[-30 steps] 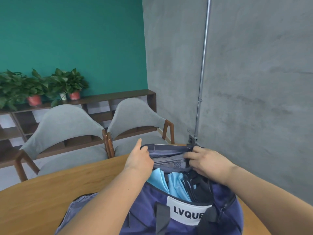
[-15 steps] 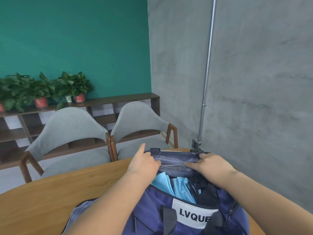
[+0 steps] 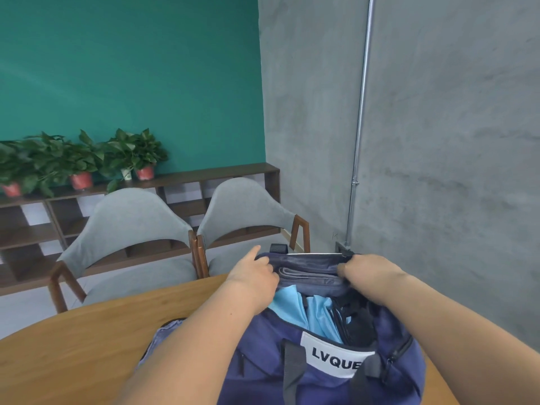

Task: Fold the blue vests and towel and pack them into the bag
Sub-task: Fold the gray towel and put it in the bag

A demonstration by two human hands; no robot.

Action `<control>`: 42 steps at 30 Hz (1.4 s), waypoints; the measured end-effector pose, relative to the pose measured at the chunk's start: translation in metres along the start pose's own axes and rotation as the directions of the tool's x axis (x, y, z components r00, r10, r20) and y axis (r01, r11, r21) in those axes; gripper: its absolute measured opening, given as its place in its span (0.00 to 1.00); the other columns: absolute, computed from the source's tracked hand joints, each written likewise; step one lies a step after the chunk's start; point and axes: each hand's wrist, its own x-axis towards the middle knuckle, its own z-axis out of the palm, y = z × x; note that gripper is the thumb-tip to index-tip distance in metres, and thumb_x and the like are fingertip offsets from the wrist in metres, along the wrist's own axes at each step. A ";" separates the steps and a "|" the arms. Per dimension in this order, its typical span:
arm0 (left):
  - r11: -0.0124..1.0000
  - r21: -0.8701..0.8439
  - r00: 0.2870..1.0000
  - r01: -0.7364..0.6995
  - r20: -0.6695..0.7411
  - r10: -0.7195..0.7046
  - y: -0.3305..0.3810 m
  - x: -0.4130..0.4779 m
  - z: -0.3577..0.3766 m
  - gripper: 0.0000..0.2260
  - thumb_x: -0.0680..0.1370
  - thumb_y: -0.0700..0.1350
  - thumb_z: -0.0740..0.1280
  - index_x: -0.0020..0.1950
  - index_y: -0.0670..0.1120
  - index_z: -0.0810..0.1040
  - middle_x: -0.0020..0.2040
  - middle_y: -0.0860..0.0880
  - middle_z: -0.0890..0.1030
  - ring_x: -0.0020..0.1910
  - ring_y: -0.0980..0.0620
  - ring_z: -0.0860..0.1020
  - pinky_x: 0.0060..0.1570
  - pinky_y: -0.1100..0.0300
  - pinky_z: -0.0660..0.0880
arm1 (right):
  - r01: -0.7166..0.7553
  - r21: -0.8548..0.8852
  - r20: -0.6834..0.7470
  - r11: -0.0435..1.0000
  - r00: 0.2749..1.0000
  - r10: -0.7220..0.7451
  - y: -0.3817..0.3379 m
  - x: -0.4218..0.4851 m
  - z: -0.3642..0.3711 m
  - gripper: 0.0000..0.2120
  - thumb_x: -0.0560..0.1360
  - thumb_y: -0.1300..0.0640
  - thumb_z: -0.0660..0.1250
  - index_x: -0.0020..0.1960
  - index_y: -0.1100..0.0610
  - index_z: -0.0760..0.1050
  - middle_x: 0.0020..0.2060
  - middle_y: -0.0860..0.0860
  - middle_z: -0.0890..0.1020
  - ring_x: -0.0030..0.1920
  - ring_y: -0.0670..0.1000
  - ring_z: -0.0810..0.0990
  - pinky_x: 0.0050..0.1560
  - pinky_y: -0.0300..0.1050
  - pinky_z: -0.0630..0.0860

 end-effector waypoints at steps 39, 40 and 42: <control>0.810 -0.175 0.827 0.559 0.053 -0.560 -0.019 -0.358 0.043 0.26 0.81 0.46 0.65 0.79 0.51 0.67 0.76 0.43 0.66 0.78 0.40 0.61 0.81 0.42 0.48 | 0.294 0.126 -0.337 0.947 0.911 -0.239 -0.334 -0.111 -0.165 0.10 0.80 0.58 0.63 0.58 0.53 0.81 0.54 0.55 0.82 0.53 0.61 0.82 0.47 0.49 0.76; 0.799 -0.178 0.817 0.574 0.063 -0.573 -0.021 -0.367 0.049 0.25 0.81 0.46 0.65 0.79 0.51 0.67 0.76 0.43 0.66 0.78 0.40 0.61 0.81 0.42 0.49 | 0.312 0.130 -0.336 0.941 0.907 -0.254 -0.345 -0.110 -0.168 0.10 0.80 0.57 0.63 0.57 0.53 0.81 0.54 0.55 0.82 0.51 0.61 0.81 0.47 0.49 0.76; 0.773 -0.180 0.793 0.608 0.089 -0.603 -0.027 -0.384 0.063 0.25 0.82 0.47 0.64 0.80 0.51 0.67 0.77 0.43 0.66 0.79 0.40 0.60 0.82 0.41 0.48 | 0.346 0.140 -0.330 0.928 0.900 -0.286 -0.368 -0.107 -0.174 0.10 0.80 0.56 0.62 0.55 0.52 0.82 0.51 0.55 0.82 0.49 0.61 0.81 0.46 0.49 0.77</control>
